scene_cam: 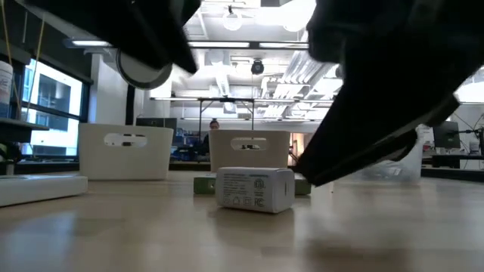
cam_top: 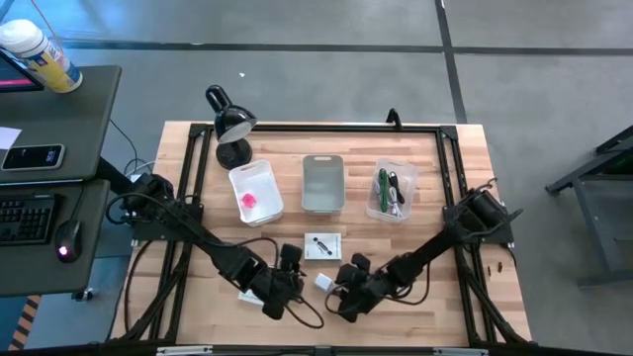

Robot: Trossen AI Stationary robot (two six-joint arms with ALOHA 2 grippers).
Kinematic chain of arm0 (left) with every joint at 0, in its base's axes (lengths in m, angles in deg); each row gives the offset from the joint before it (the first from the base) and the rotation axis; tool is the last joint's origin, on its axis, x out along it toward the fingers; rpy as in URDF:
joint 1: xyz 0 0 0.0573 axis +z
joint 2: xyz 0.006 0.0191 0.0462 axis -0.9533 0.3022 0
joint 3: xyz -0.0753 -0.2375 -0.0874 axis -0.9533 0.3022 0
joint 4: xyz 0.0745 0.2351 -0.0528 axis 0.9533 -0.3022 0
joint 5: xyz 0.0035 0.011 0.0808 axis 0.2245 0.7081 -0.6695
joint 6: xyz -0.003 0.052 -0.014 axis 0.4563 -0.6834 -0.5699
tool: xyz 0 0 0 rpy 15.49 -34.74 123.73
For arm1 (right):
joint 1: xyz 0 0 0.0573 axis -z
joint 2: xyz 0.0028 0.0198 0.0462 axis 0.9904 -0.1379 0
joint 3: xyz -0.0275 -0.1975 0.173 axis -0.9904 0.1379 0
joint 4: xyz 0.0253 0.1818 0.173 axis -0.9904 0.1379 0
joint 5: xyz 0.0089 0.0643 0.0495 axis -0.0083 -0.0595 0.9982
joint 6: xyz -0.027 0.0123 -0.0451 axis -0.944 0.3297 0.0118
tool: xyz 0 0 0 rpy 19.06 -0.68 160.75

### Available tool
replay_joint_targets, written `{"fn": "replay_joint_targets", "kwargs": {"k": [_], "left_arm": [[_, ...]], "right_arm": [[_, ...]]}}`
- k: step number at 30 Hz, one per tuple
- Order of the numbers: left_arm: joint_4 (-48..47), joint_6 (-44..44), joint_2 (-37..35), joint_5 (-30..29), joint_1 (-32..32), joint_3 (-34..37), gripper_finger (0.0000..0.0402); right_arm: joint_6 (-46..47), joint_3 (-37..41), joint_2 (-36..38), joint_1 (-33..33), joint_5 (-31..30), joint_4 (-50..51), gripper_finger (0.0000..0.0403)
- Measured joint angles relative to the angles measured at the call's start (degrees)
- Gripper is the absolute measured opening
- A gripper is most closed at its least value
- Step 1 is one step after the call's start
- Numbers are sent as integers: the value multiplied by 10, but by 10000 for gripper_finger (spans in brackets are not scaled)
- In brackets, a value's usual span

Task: Pick and place items into bin
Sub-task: Put the white charger adapter into the white bin

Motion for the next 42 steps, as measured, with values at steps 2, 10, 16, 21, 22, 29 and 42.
{"fn": "replay_joint_targets", "kwargs": {"k": [2, 10, 16, 21, 22, 29, 42], "left_arm": [[26, -32, 0, -2, 2, 0, 189], [95, -104, 18, 9, 34, 1, 189], [158, -138, 66, 98, 62, -6, 189], [151, -163, 92, 118, 69, -18, 191], [150, -168, 97, 116, 69, -20, 195], [153, -193, 126, 116, 72, -44, 246], [134, -172, 150, 135, 105, -46, 287]], "right_arm": [[13, 0, 9, -11, -12, 11, 139], [96, 0, 75, -62, -90, 158, 139], [143, 0, 125, -105, -116, 231, 139], [170, 0, 143, -124, -121, 249, 139], [173, 0, 143, -126, -121, 248, 139], [188, -1, 143, -128, -116, 250, 139], [189, -1, 143, -128, -111, 248, 139]]}}
